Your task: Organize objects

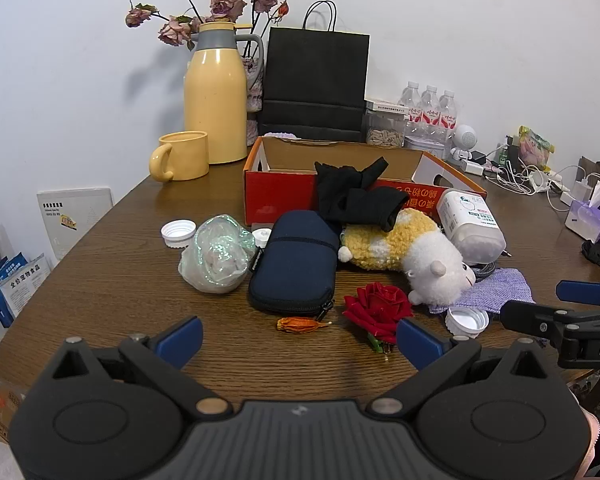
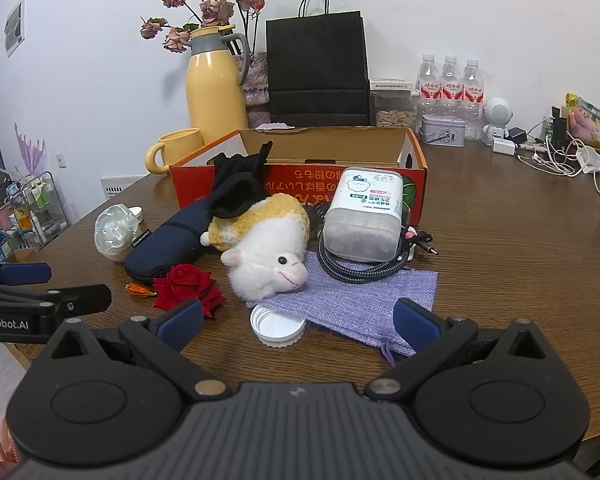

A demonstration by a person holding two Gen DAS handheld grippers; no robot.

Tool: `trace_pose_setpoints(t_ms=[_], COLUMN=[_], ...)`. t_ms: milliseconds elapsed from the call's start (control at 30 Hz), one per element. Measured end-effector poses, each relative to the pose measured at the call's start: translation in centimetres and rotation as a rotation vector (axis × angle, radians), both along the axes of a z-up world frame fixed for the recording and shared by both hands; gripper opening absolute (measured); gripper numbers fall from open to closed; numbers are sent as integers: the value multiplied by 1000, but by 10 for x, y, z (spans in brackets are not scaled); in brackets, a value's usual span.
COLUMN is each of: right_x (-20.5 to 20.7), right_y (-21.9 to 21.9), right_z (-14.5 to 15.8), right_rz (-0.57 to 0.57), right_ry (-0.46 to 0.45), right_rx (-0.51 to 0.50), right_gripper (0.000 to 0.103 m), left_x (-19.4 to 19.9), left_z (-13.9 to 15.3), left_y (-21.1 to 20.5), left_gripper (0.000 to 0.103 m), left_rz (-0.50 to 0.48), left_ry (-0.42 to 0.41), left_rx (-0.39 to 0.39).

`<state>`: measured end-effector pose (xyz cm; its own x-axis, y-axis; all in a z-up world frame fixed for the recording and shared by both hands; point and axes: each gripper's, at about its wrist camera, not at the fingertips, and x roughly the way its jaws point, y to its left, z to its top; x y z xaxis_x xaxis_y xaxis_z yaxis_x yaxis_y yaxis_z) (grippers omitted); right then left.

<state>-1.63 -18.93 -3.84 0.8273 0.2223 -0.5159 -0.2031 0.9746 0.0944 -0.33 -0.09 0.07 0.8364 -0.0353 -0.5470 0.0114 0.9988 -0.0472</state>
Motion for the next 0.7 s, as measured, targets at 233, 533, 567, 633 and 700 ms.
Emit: trace_pose_setpoints(t_ms=[233,533,567,633,700], right_x=[0,0,0,0,0], right_y=[0,0,0,0,0], right_z=[-1,-1,-1,-1,-1], right_rz=[0,-1,-1,-1,0], right_ry=[0,0,1,1,1], right_rx=[0,-1,0,-1,-1], right_gripper=[103,103,103,103,103], left_x=[-1,-1,-1,-1,-1], left_z=[-1,-1,-1,-1,-1], left_y=[0,0,0,0,0], left_gripper=[103,103,103,103,103], left_rz=[0,-1,-19,-19,-20], left_ry=[-3,-4,-5,-5,-5], left_rx=[1,0,-1,-1,-1])
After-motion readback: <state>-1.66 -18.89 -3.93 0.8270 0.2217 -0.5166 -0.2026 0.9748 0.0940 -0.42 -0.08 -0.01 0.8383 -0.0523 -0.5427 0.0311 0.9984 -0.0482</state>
